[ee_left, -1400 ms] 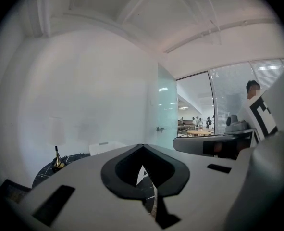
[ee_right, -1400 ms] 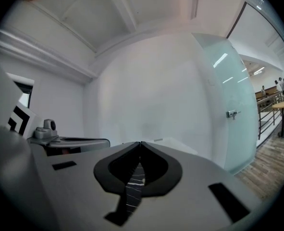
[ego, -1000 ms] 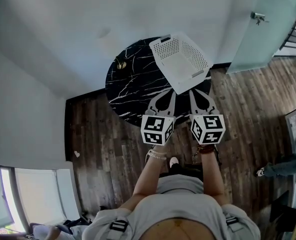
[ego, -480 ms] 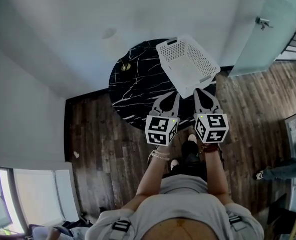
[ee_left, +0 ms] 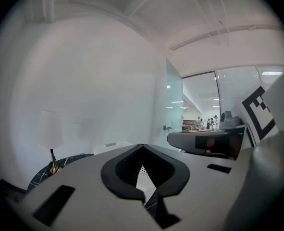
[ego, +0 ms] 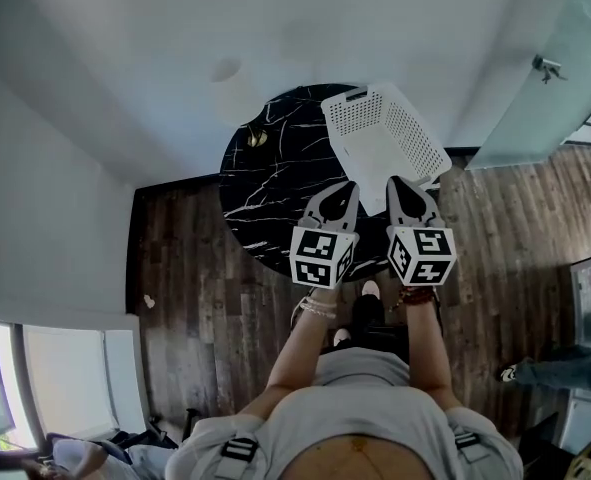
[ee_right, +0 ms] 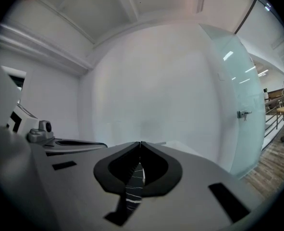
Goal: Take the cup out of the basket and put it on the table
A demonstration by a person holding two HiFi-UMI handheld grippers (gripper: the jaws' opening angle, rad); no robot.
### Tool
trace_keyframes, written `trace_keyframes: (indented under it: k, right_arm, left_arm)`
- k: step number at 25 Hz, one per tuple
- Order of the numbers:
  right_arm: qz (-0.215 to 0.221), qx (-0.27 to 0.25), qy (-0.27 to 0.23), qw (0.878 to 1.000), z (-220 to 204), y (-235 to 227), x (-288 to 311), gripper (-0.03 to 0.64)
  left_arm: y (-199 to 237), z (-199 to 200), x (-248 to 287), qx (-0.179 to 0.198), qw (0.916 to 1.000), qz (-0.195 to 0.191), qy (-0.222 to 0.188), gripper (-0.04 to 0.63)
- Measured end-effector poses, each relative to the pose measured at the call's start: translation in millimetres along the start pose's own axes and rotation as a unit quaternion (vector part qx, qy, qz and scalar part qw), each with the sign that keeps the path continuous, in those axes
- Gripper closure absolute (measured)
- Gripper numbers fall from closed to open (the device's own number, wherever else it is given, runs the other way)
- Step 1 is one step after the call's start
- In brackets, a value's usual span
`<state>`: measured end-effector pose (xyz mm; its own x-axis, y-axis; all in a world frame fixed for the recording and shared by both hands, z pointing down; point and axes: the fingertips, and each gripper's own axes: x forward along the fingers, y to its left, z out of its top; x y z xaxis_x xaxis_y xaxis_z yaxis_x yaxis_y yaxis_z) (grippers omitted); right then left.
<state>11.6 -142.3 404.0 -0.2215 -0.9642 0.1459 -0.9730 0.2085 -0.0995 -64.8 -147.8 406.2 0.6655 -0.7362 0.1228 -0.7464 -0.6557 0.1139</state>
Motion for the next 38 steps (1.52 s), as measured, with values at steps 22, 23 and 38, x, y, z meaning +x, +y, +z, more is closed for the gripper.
trace_keyframes:
  k: [22, 23, 38]
  right_arm:
    - [0.055, 0.023, 0.022, 0.998, 13.3, -105.9, 105.4, 0.609]
    - [0.058, 0.024, 0.023, 0.998, 13.1, -109.2, 109.8, 0.609]
    - [0.084, 0.026, 0.052, 0.995, -2.5, -134.0, 163.0, 0.609]
  left_arm:
    - [20.8, 13.0, 139.3, -0.005, 0.9979, 0.061, 0.022, 0.589]
    - [22.2, 12.5, 143.9, -0.005, 0.9977, 0.064, 0.024, 0.589]
    - [54.9, -9.6, 182.6, -0.023, 0.9934, 0.1, 0.051, 0.589]
